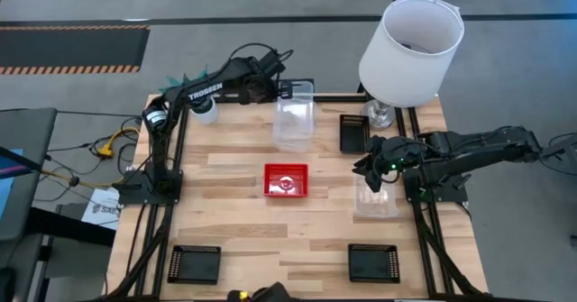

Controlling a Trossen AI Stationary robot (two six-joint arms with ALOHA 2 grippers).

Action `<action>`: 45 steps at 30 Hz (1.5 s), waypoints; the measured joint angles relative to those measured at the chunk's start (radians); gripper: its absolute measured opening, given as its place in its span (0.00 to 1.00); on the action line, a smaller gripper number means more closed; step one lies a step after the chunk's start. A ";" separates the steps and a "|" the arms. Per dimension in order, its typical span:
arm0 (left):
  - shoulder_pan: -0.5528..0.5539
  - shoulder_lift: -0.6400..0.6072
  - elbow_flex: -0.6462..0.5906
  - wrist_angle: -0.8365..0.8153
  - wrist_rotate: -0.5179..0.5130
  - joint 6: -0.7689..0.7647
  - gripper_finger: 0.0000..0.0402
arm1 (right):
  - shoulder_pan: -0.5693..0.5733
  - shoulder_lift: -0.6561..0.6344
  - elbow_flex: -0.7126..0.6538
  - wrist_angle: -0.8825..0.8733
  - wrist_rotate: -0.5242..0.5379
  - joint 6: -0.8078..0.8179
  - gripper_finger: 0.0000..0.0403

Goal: Stack baskets by color
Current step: Stack the bottom left transparent bin on the top transparent bin

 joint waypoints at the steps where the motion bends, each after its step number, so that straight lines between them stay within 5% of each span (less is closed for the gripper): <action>1: 0.001 0.000 0.000 -0.007 0.005 0.010 0.00 | 0.000 0.000 0.000 0.000 0.000 0.000 0.32; 14: 0.002 0.000 0.000 -0.051 0.024 0.114 0.00 | 0.000 0.000 0.000 -0.001 0.000 -0.002 0.32; 30: -0.008 0.001 -0.008 -0.196 -0.105 0.064 0.00 | 0.000 0.000 0.000 -0.001 0.000 0.008 0.32; 45: -0.003 0.094 -0.011 -0.211 0.016 0.022 0.00 | 0.001 0.000 0.000 -0.019 0.000 0.006 0.32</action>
